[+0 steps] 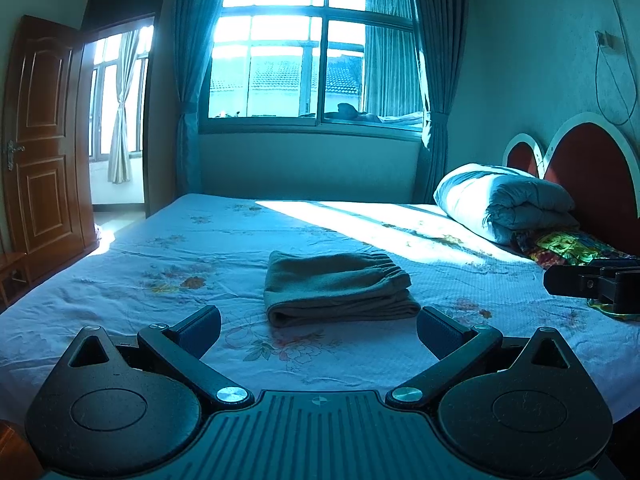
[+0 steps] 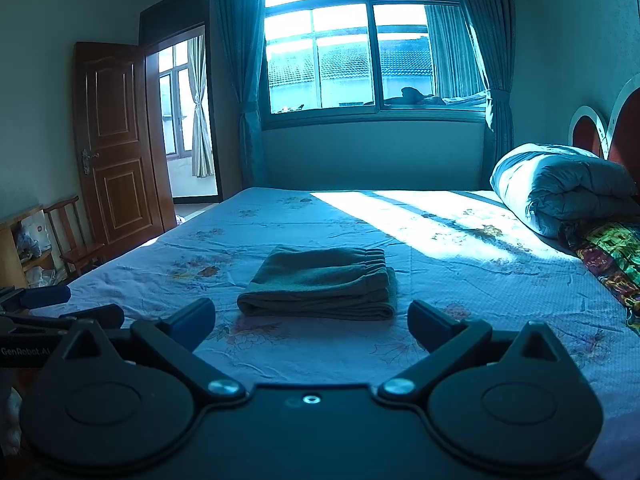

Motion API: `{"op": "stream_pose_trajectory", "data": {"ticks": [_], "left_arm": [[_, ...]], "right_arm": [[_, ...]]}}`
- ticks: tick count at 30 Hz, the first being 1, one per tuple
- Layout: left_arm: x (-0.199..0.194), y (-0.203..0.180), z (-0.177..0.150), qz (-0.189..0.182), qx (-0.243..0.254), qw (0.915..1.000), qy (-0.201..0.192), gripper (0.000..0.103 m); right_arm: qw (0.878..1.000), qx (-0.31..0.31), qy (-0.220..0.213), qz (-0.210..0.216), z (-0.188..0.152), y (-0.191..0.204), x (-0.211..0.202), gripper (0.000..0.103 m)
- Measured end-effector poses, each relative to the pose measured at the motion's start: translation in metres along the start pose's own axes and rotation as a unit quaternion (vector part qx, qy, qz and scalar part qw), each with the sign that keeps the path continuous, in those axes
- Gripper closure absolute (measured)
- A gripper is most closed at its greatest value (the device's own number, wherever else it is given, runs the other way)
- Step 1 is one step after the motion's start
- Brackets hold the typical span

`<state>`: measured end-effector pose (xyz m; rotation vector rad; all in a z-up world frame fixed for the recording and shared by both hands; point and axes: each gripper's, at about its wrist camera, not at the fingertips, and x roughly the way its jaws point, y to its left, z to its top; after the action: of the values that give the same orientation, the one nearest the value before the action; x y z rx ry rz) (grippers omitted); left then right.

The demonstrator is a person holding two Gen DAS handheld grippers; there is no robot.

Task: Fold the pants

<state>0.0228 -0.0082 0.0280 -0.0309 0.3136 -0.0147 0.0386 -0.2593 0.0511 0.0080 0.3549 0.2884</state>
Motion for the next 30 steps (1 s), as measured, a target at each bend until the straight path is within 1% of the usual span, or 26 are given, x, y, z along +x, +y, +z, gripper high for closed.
{"op": "stream_pose_trajectory", "data": {"ticks": [18, 22, 25, 27, 30], "left_arm": [[-0.0015, -0.0013, -0.0004, 0.0, 0.002, 1.0, -0.002, 0.0], [-0.0033, -0.0015, -0.0001, 0.002, 0.002, 1.0, -0.009, 0.0], [-0.003, -0.0026, 0.0005, 0.009, 0.015, 0.9998, -0.012, 0.0], [-0.0042, -0.0009, 0.0015, 0.008, 0.009, 0.9997, -0.02, 0.0], [-0.0044, 0.0008, 0.0033, 0.002, 0.004, 0.9998, -0.019, 0.0]], "right_arm": [[1.0, -0.001, 0.001, 0.001, -0.0001, 0.0004, 0.0006, 0.006], [1.0, -0.002, 0.0, 0.001, -0.0002, 0.0013, 0.0009, 0.006], [1.0, -0.002, 0.001, 0.002, -0.0003, 0.0013, 0.001, 0.006], [1.0, -0.003, 0.001, 0.002, -0.0003, 0.0006, 0.0012, 0.006], [1.0, -0.003, 0.001, 0.003, -0.0005, 0.0004, 0.0013, 0.006]]}}
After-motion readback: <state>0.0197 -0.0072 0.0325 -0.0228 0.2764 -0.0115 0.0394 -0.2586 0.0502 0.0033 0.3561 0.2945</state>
